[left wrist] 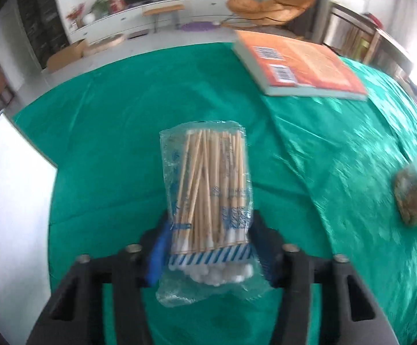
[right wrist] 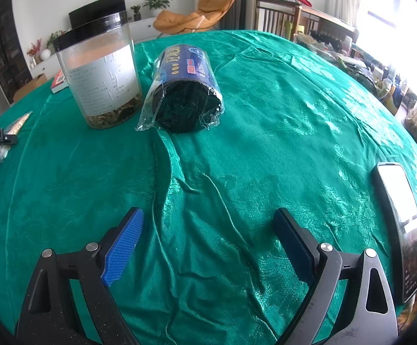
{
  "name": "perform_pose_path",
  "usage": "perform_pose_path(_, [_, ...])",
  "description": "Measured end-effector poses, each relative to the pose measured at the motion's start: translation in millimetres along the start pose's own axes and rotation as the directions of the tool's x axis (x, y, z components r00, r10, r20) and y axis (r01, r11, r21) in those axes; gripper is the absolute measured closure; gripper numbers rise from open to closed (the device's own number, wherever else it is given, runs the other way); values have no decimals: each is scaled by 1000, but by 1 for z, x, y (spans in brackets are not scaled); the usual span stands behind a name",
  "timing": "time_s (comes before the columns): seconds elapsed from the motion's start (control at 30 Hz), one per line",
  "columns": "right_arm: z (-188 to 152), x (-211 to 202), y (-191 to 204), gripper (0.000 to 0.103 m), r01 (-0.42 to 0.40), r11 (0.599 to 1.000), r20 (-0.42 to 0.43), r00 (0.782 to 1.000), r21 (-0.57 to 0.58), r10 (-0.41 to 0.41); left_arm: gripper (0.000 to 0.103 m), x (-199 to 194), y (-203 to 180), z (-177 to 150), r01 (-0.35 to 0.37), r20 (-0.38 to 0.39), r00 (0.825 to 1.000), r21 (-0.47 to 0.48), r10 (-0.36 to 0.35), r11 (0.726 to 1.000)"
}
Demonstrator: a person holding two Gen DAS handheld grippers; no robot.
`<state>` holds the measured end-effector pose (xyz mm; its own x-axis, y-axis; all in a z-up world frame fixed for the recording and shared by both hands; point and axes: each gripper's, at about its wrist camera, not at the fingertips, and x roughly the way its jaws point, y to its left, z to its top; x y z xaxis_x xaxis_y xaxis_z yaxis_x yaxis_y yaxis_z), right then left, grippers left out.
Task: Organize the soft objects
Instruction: 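Grasp the cotton-swab package with the left tool while the right grasps the blue roll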
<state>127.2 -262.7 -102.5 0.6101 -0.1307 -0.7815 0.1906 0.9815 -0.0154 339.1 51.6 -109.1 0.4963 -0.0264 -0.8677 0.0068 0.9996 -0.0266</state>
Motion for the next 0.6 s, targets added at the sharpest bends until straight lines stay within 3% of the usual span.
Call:
perform_pose_path(0.13, [0, 0, 0, 10, 0, 1000, 0, 1000, 1, 0, 60, -21, -19, -31, 93, -16, 995, -29, -94, 995])
perform_pose_path(0.27, [-1, 0, 0, 10, 0, 1000, 0, 1000, 1, 0, 59, -50, -42, -84, 134, -1, 991, -11, -134, 991])
perform_pose_path(0.33, [-1, 0, 0, 10, 0, 1000, 0, 1000, 1, 0, 51, -58, -50, -101, 119, 14, 993, 12, -119, 993])
perform_pose_path(0.4, [-1, 0, 0, 10, 0, 1000, 1, 1000, 1, 0, 17, -59, -59, -109, 97, 22, 995, 50, -98, 994])
perform_pose_path(0.43, [-1, 0, 0, 10, 1, 1000, 1, 1000, 1, -1, 11, -58, -60, -110, 67, 23, 997, 61, -69, 996])
perform_pose_path(0.6, [-1, 0, 0, 10, 1, 1000, 1, 1000, 2, -1, 9, -51, -49, -108, 39, 17, 999, 69, -40, 997])
